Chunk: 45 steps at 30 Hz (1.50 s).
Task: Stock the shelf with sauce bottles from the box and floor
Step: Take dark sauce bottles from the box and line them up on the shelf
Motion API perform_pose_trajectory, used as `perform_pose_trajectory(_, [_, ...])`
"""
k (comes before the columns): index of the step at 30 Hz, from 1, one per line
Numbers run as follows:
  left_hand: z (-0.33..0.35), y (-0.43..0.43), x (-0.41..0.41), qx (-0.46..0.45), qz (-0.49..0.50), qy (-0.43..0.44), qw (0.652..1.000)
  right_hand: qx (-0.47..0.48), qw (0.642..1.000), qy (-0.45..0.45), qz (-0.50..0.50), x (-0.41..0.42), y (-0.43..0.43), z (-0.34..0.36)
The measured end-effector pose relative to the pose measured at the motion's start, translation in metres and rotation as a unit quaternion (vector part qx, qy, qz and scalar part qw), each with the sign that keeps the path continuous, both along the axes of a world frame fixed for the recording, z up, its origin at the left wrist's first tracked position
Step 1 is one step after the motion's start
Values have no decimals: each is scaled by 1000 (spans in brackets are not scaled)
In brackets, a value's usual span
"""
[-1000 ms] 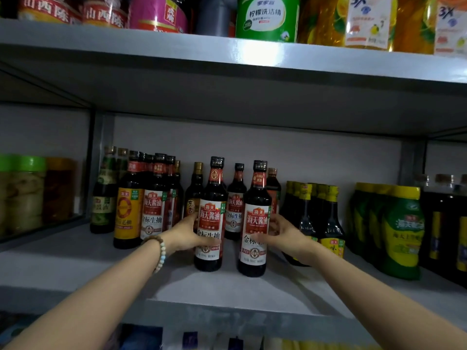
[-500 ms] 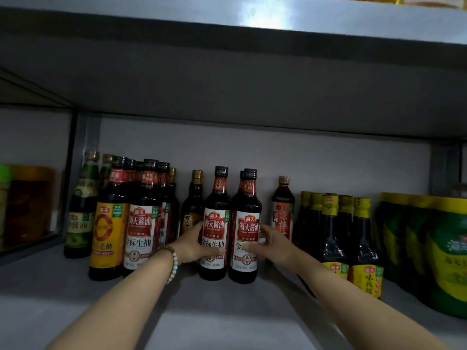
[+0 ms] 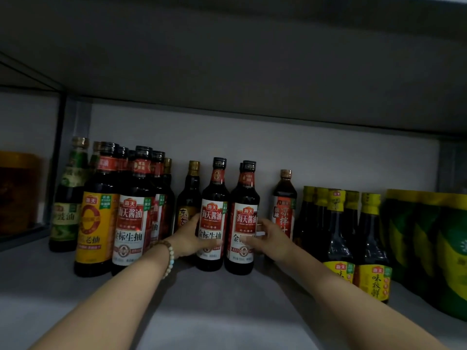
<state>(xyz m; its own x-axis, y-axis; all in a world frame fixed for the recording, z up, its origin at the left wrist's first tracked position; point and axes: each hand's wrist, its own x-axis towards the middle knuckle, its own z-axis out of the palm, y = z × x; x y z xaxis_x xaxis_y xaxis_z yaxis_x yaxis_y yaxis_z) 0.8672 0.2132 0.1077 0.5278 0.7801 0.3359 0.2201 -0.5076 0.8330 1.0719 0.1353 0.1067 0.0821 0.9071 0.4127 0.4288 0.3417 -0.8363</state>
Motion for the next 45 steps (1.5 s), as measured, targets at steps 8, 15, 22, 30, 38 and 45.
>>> perform_pose_trajectory(8, [-1, 2, 1, 3, 2, -1, 1000, 0, 1000, -10, -2, 5, 13, -1])
perform_pose_trajectory(15, [-5, 3, 4, 3, 26, -17, 1000, -1, 1000, -22, -2, 7, 13, 0])
perform_pose_trajectory(22, [-8, 4, 5, 16, 33, -21, 999, -4, 1000, -20, -7, 6, 13, -1])
perform_pose_trajectory(30, [-9, 3, 7, 43, 42, 9, 998, -2, 1000, -9, -27, 3, 13, -7])
perform_pose_trajectory(38, [1, -39, -9, 33, 120, -38, 992, -44, 989, -77, -120, -5, -33, 18])
perform_pose_trajectory(45, [1, -111, -29, 68, 115, 57, 989, -66, 990, -92, -89, 16, -117, 25])
